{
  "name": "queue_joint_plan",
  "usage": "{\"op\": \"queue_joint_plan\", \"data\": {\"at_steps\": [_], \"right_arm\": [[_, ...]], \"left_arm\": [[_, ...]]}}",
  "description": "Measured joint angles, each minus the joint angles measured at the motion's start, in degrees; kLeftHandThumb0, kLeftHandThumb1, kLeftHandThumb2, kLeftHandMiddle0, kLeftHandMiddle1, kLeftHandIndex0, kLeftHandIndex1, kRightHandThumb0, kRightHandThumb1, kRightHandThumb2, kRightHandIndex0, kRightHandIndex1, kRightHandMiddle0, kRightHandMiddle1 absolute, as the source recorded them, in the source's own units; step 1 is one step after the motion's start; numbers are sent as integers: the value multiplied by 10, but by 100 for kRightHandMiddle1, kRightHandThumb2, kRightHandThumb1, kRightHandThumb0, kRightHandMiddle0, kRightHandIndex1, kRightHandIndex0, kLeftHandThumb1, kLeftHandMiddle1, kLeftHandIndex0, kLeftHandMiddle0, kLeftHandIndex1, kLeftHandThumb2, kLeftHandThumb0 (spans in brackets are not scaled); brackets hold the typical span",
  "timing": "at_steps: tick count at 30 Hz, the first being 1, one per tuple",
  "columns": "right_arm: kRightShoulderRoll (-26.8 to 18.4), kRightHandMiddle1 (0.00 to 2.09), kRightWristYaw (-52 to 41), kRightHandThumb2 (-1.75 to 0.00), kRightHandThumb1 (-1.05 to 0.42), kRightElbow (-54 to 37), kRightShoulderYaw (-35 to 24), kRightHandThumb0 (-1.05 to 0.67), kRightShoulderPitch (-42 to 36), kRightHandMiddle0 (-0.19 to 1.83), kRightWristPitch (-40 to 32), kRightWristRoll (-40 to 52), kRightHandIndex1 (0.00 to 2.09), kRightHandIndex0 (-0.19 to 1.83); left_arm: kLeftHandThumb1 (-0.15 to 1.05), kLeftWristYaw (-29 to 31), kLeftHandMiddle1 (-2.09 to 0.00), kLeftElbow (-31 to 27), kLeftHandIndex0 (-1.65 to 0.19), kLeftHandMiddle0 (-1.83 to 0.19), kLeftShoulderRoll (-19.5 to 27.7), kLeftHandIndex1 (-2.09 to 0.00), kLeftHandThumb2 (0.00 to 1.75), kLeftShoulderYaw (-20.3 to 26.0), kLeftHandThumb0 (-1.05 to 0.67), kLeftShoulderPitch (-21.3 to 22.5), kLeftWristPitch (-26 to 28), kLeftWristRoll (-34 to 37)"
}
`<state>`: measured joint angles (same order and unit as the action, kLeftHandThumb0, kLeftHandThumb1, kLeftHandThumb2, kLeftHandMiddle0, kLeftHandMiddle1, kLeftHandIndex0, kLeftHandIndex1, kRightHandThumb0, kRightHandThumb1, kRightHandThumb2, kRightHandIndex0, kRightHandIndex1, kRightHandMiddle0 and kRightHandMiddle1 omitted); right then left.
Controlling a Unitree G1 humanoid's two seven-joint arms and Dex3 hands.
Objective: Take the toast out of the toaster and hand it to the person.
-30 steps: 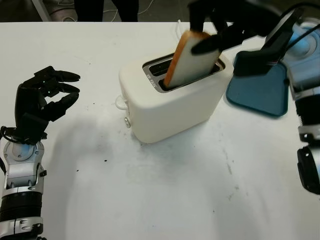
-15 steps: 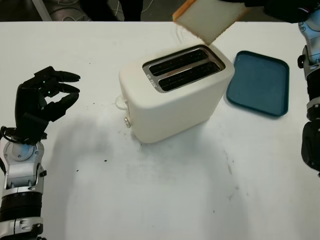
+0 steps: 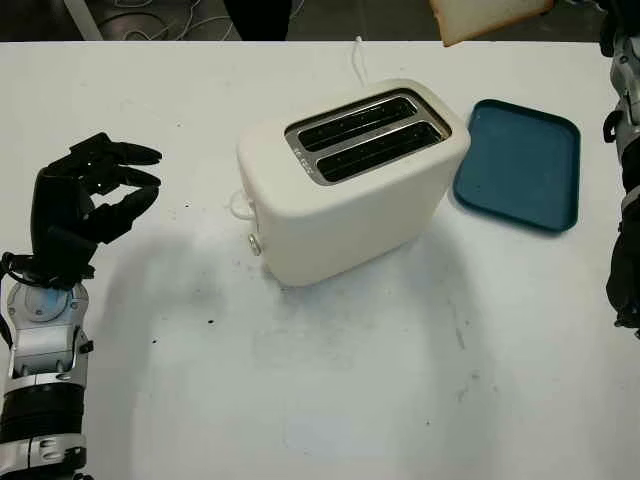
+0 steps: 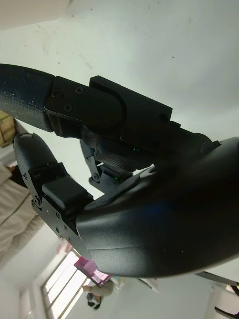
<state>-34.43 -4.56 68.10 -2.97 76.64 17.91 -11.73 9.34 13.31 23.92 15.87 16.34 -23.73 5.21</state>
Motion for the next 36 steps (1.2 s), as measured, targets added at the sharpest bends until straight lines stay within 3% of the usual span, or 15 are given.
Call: {"op": "queue_joint_plan", "data": {"at_steps": [8,15,27,36], "right_arm": [[3,175,16,-11,-92,19,2,-41,-11,76,-15,0,175,100],[20,175,16,-12,-92,25,7,-29,-33,67,-15,-1,175,93],[48,175,19,-9,-92,46,12,-45,-58,79,-15,0,175,101],[55,175,40,-13,-92,50,26,-41,-60,76,-19,-7,175,98]], "left_arm": [[92,1,-99,0,-74,-73,0,-78,14,0,-105,0,0,1],[92,1,-99,0,-73,-73,0,-78,15,0,-105,0,0,1],[92,1,-99,-1,-74,-73,0,-78,14,0,-105,0,0,1],[92,2,-98,0,-73,-72,0,-77,14,0,-105,0,0,1]]}}
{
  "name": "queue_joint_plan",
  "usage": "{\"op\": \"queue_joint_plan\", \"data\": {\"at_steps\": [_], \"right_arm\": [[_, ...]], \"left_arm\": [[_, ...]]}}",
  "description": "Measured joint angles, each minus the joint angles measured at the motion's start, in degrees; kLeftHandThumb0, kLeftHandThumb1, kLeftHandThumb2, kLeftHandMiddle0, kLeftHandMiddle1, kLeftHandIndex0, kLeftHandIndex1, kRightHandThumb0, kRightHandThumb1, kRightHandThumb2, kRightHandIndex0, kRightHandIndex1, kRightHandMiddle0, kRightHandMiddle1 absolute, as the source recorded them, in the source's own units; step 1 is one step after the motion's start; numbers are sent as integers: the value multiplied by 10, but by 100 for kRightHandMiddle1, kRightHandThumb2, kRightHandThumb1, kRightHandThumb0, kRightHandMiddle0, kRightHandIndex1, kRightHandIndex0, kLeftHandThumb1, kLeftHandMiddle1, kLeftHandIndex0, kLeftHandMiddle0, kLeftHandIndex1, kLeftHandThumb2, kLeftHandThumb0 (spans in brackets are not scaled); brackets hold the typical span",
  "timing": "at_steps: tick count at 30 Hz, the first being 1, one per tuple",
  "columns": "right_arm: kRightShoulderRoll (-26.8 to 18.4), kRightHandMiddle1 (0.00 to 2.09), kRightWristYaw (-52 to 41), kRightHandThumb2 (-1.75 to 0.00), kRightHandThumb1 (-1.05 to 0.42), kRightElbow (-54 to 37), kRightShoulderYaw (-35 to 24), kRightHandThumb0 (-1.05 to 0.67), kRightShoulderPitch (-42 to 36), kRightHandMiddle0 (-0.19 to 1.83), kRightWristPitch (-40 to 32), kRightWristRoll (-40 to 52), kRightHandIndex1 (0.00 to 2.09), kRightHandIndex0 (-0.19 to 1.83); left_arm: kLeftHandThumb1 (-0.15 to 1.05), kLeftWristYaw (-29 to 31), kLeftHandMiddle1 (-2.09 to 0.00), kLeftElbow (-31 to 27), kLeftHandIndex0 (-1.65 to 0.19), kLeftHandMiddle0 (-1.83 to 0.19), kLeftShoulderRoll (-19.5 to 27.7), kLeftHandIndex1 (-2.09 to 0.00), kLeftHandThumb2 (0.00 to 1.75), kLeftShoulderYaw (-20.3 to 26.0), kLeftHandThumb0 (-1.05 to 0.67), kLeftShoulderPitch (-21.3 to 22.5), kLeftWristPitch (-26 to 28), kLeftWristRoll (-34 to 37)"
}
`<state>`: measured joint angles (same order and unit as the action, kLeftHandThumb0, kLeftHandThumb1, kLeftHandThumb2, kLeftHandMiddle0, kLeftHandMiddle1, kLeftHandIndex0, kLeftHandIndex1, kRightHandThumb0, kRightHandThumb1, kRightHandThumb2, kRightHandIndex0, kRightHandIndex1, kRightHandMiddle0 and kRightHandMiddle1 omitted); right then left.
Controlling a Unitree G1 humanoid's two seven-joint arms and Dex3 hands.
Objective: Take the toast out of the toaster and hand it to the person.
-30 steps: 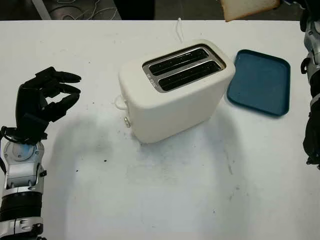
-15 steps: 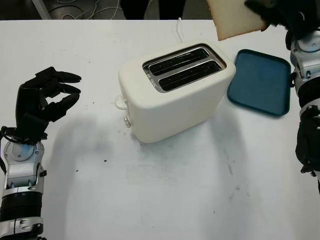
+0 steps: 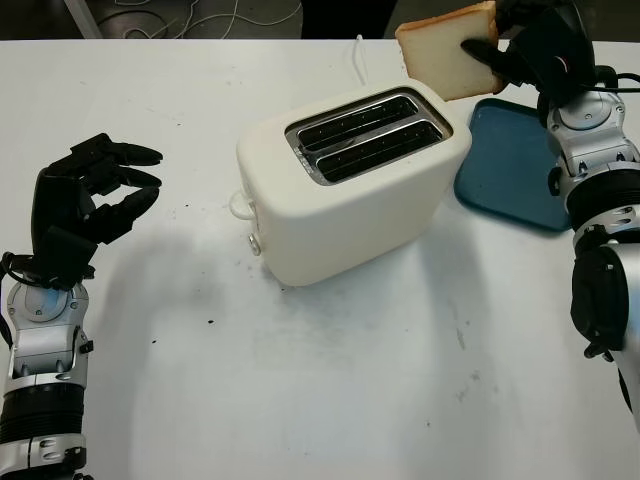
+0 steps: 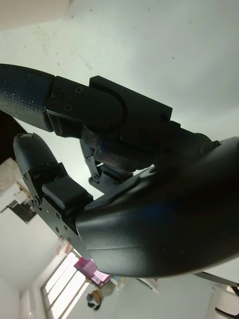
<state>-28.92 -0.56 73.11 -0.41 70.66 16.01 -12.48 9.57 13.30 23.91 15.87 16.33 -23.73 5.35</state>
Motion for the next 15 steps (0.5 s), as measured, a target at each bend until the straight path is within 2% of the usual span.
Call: {"op": "queue_joint_plan", "data": {"at_steps": [6,11,15], "right_arm": [[1,175,0,-14,-92,4,6,-37,-9,82,1,-3,175,100],[6,175,5,-12,-92,4,3,-45,-10,78,0,1,175,98],[9,175,15,-14,-92,4,2,-43,-9,73,-12,2,175,97]], "left_arm": [[92,0,-98,0,-74,-73,0,-76,14,0,-105,0,0,0],[92,0,-97,0,-74,-73,0,-76,14,0,-105,0,0,0],[92,0,-97,1,-74,-73,0,-76,14,0,-105,0,0,0]]}}
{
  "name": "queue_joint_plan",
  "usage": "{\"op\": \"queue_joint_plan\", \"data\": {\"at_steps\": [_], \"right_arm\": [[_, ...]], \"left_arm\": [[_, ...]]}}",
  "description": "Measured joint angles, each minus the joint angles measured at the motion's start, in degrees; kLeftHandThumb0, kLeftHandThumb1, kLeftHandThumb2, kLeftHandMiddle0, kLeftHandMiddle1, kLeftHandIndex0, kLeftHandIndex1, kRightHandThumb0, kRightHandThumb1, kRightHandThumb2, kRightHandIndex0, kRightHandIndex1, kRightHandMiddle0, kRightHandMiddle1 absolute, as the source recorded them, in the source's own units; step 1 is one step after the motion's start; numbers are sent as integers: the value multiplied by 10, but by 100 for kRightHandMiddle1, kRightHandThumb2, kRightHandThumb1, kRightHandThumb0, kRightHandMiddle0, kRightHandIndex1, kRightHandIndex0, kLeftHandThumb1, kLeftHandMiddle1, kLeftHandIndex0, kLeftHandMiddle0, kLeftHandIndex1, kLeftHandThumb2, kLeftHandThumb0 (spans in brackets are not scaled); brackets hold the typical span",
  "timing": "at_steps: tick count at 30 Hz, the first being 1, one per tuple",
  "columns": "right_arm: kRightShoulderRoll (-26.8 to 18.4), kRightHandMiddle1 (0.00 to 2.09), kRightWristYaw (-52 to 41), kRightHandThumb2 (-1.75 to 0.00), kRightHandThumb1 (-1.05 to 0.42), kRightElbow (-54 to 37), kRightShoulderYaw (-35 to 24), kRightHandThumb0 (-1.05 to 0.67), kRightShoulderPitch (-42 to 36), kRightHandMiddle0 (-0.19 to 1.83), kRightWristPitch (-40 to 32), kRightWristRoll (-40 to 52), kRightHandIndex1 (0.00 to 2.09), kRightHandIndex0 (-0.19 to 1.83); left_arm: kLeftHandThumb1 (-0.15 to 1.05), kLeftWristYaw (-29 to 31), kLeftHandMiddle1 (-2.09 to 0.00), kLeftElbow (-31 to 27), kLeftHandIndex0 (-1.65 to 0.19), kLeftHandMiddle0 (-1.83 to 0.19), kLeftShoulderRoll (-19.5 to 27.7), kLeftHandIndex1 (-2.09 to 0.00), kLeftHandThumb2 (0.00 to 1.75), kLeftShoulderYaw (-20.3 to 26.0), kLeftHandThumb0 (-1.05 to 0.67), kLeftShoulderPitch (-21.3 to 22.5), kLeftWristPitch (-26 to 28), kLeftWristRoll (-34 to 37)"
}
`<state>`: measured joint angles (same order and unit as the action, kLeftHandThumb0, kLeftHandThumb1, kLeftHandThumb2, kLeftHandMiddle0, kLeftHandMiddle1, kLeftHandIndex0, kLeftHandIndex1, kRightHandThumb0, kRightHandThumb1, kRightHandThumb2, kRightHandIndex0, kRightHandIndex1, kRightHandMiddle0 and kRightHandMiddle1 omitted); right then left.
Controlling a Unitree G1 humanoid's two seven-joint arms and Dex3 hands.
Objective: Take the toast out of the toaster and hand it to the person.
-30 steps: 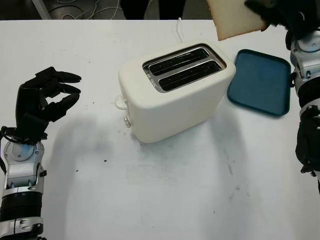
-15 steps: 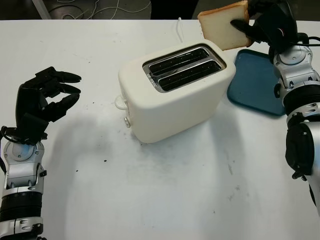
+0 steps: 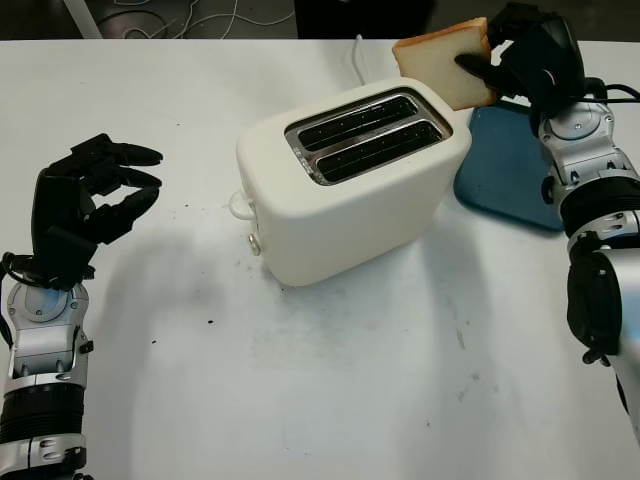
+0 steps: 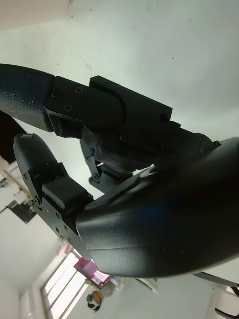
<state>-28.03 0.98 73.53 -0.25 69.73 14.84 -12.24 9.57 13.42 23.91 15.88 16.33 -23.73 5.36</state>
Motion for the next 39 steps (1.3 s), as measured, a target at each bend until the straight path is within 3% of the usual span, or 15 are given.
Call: {"op": "queue_joint_plan", "data": {"at_steps": [39], "right_arm": [[-8,175,11,-12,-92,0,-2,-44,1,80,35,-7,175,100]], "left_arm": [[92,4,-98,10,-75,-73,0,-76,14,0,-105,0,-6,1]]}}
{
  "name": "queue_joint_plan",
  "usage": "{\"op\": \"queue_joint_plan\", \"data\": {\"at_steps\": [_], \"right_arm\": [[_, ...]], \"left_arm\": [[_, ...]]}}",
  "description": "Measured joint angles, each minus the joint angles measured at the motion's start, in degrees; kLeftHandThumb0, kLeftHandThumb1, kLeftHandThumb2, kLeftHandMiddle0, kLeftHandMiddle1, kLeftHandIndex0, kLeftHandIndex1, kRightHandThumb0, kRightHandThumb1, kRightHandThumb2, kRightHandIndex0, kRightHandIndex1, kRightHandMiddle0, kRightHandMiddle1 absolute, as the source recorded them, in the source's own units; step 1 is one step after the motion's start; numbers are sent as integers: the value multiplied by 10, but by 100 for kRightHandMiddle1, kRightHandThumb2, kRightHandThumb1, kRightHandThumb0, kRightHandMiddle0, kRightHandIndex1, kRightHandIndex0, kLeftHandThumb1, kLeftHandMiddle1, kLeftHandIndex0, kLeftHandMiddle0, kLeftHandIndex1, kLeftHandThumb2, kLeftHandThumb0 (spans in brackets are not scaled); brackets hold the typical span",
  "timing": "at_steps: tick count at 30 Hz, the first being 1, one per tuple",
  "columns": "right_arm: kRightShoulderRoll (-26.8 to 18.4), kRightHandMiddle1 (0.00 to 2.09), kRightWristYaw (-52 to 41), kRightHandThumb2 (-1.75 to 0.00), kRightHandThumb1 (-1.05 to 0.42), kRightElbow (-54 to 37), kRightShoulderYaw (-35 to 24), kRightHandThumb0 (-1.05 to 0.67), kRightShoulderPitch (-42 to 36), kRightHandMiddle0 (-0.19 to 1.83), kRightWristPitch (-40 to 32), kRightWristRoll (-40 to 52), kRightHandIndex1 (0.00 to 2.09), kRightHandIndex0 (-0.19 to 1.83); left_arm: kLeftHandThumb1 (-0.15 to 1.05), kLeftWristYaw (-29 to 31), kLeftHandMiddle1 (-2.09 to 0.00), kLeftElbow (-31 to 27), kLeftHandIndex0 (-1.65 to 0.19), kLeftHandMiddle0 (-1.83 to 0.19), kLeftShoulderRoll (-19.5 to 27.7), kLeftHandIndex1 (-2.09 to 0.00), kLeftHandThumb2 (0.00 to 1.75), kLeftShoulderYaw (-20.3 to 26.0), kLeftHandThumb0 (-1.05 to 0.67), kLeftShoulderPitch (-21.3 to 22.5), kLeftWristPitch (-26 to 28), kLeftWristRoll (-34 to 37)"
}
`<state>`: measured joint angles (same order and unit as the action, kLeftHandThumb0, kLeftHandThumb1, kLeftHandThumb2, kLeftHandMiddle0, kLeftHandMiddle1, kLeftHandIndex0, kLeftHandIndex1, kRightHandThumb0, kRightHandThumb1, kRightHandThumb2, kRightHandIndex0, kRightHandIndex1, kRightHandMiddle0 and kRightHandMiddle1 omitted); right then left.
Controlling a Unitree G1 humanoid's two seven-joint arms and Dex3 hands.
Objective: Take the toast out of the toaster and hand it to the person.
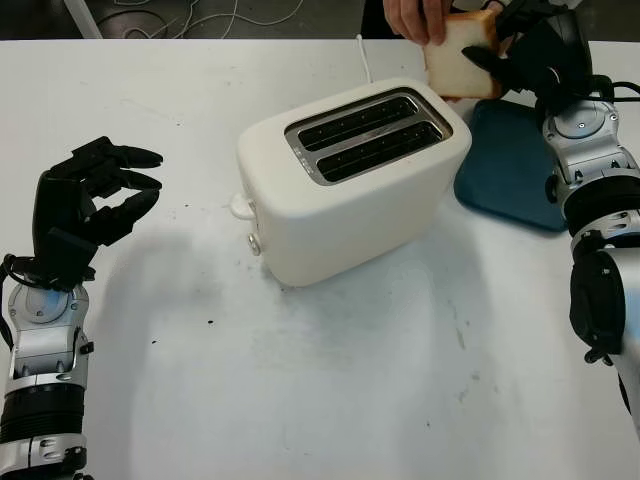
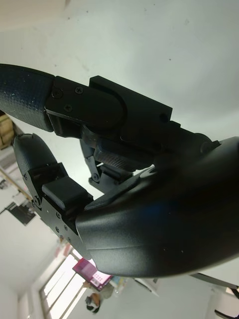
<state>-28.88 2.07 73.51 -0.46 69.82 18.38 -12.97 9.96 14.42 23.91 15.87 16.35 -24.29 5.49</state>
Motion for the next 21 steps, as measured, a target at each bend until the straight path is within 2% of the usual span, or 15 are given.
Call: {"op": "queue_joint_plan", "data": {"at_steps": [9,12,13,15,16,18,19,21], "right_arm": [[1,175,5,-11,-92,0,0,-46,1,78,2,0,175,98],[1,151,5,-10,-92,0,-2,-73,1,90,2,2,167,99],[1,135,4,-10,-92,0,-3,-81,1,93,2,4,156,99],[1,70,0,-7,-92,0,-11,-90,2,98,-5,13,107,95],[1,36,-8,-5,-92,0,-17,-88,3,86,-13,19,71,78],[1,10,-39,-3,-92,-1,-27,-86,4,73,-23,36,34,62],[1,4,-54,-5,-92,-2,-29,-88,4,58,-25,37,21,50],[1,1,-77,-7,-92,-8,-23,-92,3,42,-29,35,11,39]], "left_arm": [[92,0,-98,0,-74,-73,0,-76,14,0,-105,0,0,0],[92,0,-98,0,-74,-73,0,-76,14,0,-105,0,0,0],[92,0,-98,0,-74,-73,0,-76,14,0,-105,0,0,0],[92,0,-98,0,-74,-73,0,-76,15,0,-105,0,0,0],[92,-1,-99,0,-74,-73,0,-77,14,0,-105,0,0,0],[92,-1,-98,0,-74,-73,0,-76,14,0,-105,0,0,0],[92,-1,-98,0,-74,-73,0,-76,14,0,-105,0,0,0],[92,-1,-99,0,-74,-72,0,-77,15,0,-105,0,0,0]]}}
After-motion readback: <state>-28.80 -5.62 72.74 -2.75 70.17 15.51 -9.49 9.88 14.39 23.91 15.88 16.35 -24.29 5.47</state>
